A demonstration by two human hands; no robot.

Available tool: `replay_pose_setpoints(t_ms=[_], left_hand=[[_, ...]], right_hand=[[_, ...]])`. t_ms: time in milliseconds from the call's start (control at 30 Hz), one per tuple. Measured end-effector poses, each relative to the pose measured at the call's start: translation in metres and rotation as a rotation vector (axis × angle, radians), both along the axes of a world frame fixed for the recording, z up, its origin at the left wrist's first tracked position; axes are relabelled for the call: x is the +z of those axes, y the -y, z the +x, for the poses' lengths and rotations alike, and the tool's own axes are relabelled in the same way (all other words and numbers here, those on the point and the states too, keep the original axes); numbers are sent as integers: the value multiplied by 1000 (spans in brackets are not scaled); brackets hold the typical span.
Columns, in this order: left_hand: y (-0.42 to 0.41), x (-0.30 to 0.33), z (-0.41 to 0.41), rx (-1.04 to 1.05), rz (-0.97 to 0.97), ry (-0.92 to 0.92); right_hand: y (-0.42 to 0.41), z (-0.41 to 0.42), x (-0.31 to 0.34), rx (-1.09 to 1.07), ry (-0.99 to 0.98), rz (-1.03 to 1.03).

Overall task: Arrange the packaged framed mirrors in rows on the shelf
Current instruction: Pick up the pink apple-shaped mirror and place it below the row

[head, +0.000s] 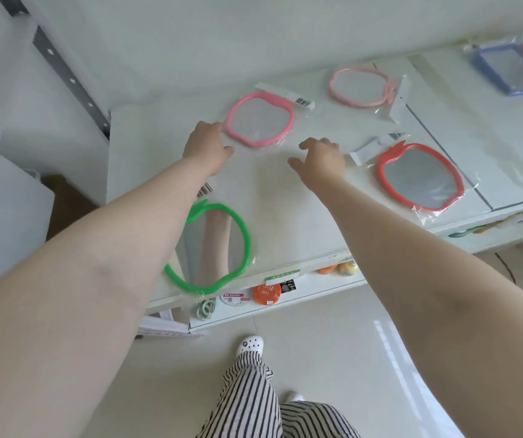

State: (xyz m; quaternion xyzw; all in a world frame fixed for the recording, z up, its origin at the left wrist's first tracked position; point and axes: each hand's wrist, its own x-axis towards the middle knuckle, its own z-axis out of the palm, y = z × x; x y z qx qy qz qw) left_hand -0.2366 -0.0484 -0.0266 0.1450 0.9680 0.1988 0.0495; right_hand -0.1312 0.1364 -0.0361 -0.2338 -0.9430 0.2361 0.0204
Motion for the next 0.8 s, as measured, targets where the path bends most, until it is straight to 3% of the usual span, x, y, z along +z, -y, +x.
replay_pose_setpoints(t_ms=[233, 433, 667, 800], left_hand=[[-19, -42, -44, 53, 78, 17], [-31, -52, -50, 95, 173, -60], [-40, -24, -34, 324, 586, 120], [-40, -6, -12, 448, 779, 276]], right_hand=[[2, -44, -43, -121, -153, 98], [14, -60, -43, -113, -174, 63], [19, -57, -18, -279, -187, -214], [16, -38, 7, -402, -242, -618]])
